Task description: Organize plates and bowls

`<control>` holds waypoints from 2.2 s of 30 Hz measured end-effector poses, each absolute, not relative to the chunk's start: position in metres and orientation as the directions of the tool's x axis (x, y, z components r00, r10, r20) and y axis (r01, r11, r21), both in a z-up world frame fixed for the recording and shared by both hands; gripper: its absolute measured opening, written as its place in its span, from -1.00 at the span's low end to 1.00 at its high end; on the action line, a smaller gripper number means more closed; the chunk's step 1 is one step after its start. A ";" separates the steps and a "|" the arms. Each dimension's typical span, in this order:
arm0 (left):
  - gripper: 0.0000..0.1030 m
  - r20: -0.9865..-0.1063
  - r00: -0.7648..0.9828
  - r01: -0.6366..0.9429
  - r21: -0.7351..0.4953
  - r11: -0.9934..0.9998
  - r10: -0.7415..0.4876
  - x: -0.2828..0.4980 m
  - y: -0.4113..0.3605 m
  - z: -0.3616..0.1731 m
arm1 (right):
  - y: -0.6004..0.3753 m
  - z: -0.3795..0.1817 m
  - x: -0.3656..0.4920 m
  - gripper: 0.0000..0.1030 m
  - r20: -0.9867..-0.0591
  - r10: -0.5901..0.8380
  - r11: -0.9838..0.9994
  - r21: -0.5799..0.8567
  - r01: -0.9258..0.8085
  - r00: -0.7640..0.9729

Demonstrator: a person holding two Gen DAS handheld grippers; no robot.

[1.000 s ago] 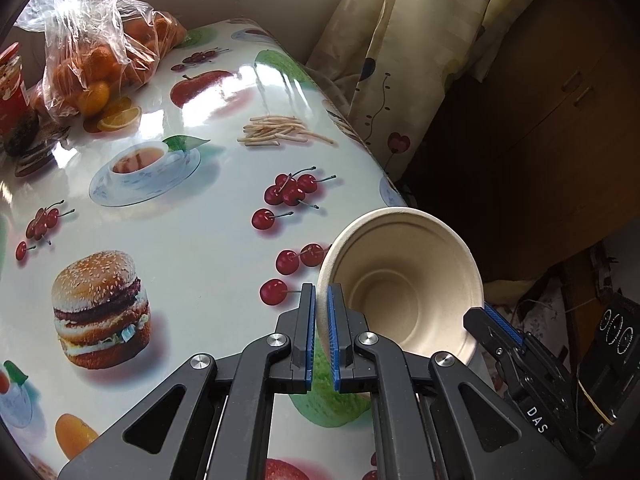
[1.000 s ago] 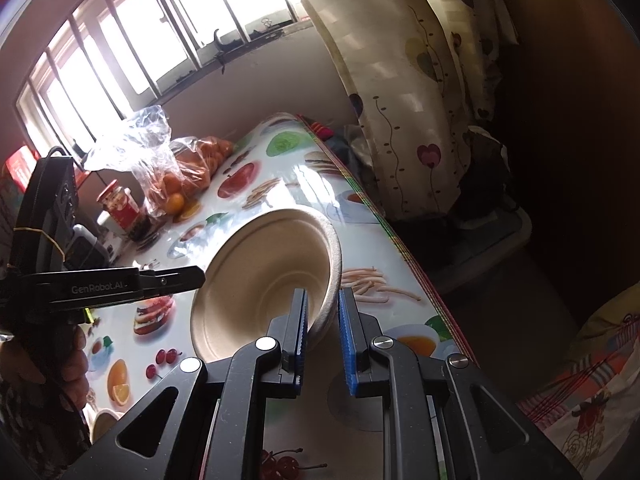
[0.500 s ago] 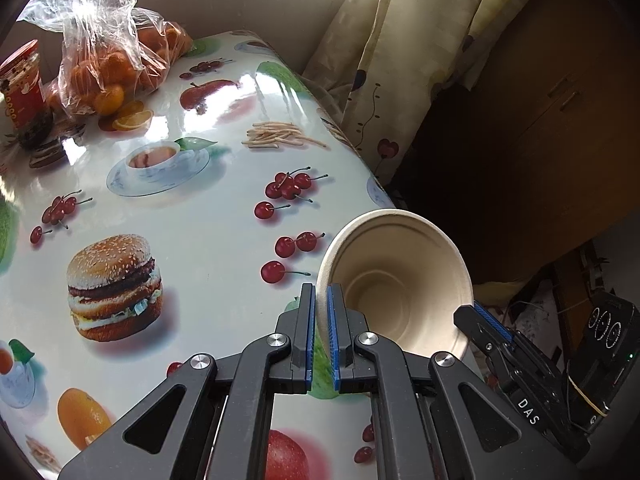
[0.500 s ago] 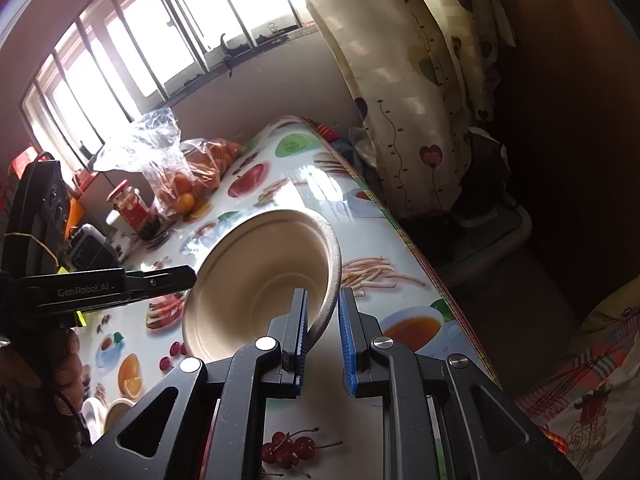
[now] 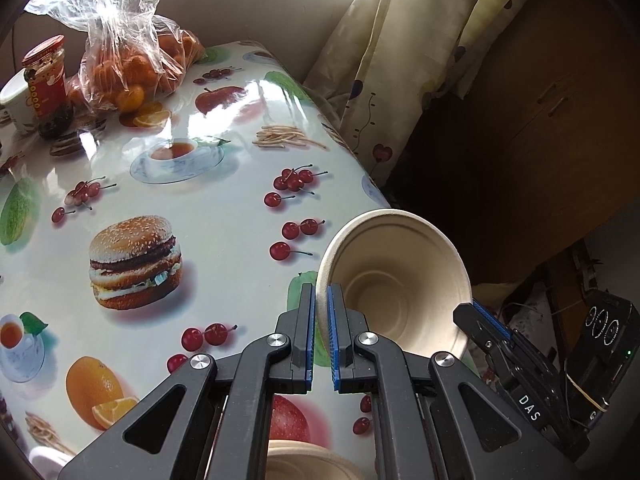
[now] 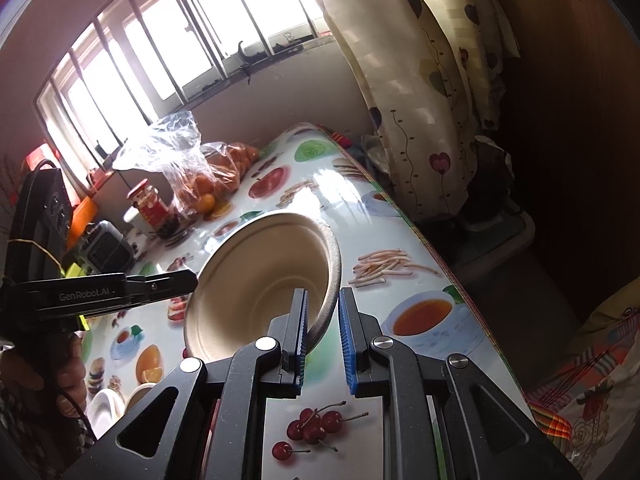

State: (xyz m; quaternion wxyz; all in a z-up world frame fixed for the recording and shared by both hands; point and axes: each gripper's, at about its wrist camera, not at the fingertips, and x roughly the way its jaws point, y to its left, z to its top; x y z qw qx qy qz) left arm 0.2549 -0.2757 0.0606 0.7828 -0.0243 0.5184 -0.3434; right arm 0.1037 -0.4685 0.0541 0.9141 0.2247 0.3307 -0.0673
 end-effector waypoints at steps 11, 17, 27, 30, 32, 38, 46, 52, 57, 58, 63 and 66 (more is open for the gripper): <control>-0.89 -0.774 0.257 0.509 -0.401 0.762 -0.579 0.234 -0.248 0.075 | -0.446 0.068 0.085 -0.71 -0.615 0.039 0.901 0.363 0.239 0.787; -0.89 -0.765 0.270 0.508 -0.402 0.762 -0.584 0.222 -0.233 0.080 | -0.433 0.073 0.075 -0.70 -0.608 0.044 0.905 0.360 0.225 0.793; -0.89 -0.745 0.302 0.496 -0.410 0.765 -0.595 0.203 -0.203 0.088 | -0.406 0.082 0.061 -0.70 -0.590 0.065 0.917 0.354 0.185 0.805; -0.89 -0.744 0.307 0.490 -0.411 0.769 -0.593 0.198 -0.194 0.088 | -0.398 0.083 0.057 -0.70 -0.588 0.074 0.918 0.356 0.176 0.806; -0.89 -0.744 0.311 0.490 -0.407 0.771 -0.591 0.195 -0.190 0.088 | -0.394 0.083 0.055 -0.70 -0.588 0.077 0.919 0.356 0.172 0.805; -0.89 -0.741 0.319 0.484 -0.408 0.774 -0.591 0.188 -0.174 0.089 | -0.381 0.080 0.049 -0.70 -0.589 0.093 0.919 0.361 0.159 0.802; -0.89 -0.740 0.336 0.469 -0.405 0.785 -0.582 0.180 -0.156 0.088 | -0.364 0.074 0.044 -0.70 -0.596 0.119 0.919 0.369 0.139 0.794; -0.89 -0.743 0.333 0.456 -0.412 0.789 -0.580 0.176 -0.145 0.082 | -0.354 0.069 0.040 -0.70 -0.605 0.132 0.920 0.369 0.130 0.785; -0.89 -0.748 0.328 0.446 -0.415 0.793 -0.576 0.171 -0.137 0.077 | -0.348 0.062 0.037 -0.70 -0.613 0.142 0.917 0.378 0.131 0.777; -0.89 -0.749 0.329 0.443 -0.415 0.794 -0.575 0.170 -0.135 0.076 | -0.346 0.061 0.037 -0.70 -0.615 0.144 0.917 0.378 0.130 0.775; -0.89 -0.753 0.325 0.427 -0.423 0.799 -0.572 0.166 -0.127 0.067 | -0.339 0.057 0.034 -0.70 -0.623 0.154 0.919 0.376 0.122 0.767; -0.89 -0.757 0.325 0.419 -0.422 0.804 -0.567 0.163 -0.123 0.063 | -0.335 0.054 0.033 -0.70 -0.629 0.158 0.920 0.374 0.118 0.761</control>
